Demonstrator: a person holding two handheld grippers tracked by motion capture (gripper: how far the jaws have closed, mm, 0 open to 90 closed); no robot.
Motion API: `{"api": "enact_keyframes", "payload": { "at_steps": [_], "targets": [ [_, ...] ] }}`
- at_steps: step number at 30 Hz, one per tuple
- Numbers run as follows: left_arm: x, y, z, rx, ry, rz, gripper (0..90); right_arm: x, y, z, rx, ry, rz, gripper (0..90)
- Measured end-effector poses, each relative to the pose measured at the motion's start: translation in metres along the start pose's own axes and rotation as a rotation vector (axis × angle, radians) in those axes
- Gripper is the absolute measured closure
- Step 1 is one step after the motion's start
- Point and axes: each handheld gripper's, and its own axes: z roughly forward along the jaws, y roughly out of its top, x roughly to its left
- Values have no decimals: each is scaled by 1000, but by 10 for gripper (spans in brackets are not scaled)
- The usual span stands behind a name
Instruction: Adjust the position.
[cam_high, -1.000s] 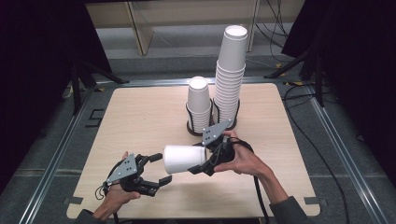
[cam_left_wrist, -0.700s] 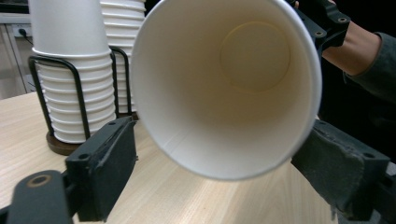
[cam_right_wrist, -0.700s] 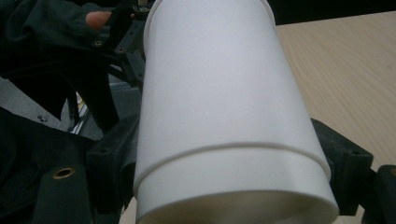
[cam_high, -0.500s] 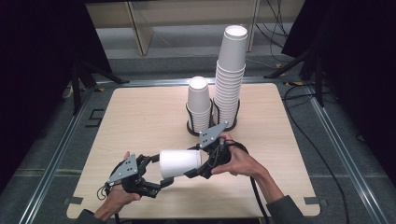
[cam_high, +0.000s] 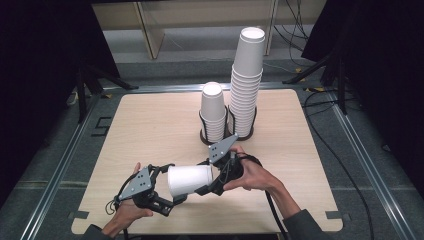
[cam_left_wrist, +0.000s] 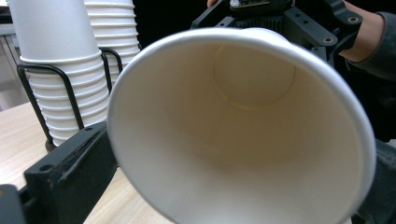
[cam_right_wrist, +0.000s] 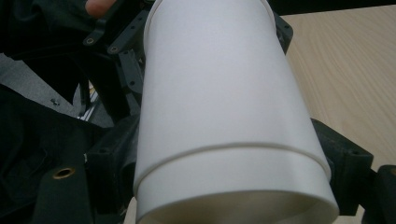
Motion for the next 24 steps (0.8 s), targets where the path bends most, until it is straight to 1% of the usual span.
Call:
{"api": "enact_keyframes", "payload": {
  "at_steps": [2, 3, 4, 5, 7, 9, 11, 12, 14, 15, 16, 17, 18, 19, 20, 21, 22, 23, 24],
  "targets": [
    [0, 0, -1, -6, -12, 24, 11, 1, 0, 2, 4, 4, 2, 222],
    [0, -1, -2, -17, -15, 35, 20, 1, 0, 3, 3, 4, -2, 222],
    [-1, 0, -2, -20, -13, 38, 22, 1, 0, 3, 3, 8, -2, 222],
    [-1, 0, -3, -22, -12, 42, 21, 1, 0, 4, 5, 16, 9, 221],
    [0, 0, -3, -17, -20, 37, 28, 1, 1, 4, 7, 13, -1, 222],
    [2, 0, -4, 8, -35, 36, 38, 1, 0, 4, 9, 11, -6, 223],
    [2, 1, -4, 17, -38, 39, 45, 1, -1, 4, 10, 8, -5, 223],
    [2, 1, -4, 22, -42, 39, 48, 1, -1, 5, 16, 21, 12, 224],
    [2, 2, -5, 26, -48, 40, 58, 1, -2, 5, 20, 23, 10, 225],
    [2, 2, -5, 26, -49, 41, 62, 0, -2, 4, 16, 15, -3, 225],
    [2, 3, -5, 29, -50, 44, 66, 1, -2, 4, 24, 23, 21, 226],
    [2, 3, -5, 32, -54, 45, 71, 0, -3, 4, 23, 34, 22, 226],
    [3, 4, -6, 33, -59, 43, 77, 0, -3, 4, 20, 35, 21, 227],
    [3, 4, -6, 20, -65, 41, 83, -1, -4, 3, 19, 40, 24, 226],
    [2, 5, -7, 25, -62, 42, 87, -1, -4, 3, 14, 46, 27, 226],
    [2, 6, -7, 20, -65, 46, 91, -1, -5, 2, 9, 47, 26, 223],
    [1, 7, -7, 21, -67, 51, 97, -2, -5, 2, -1, 40, 14, 217],
    [1, 7, -8, 21, -69, 57, 102, -2, -5, 2, -6, 54, 28, 214],
    [1, 7, -8, 17, -71, 57, 106, -3, -6, 1, -10, 55, 27, 213]
  ]
}}
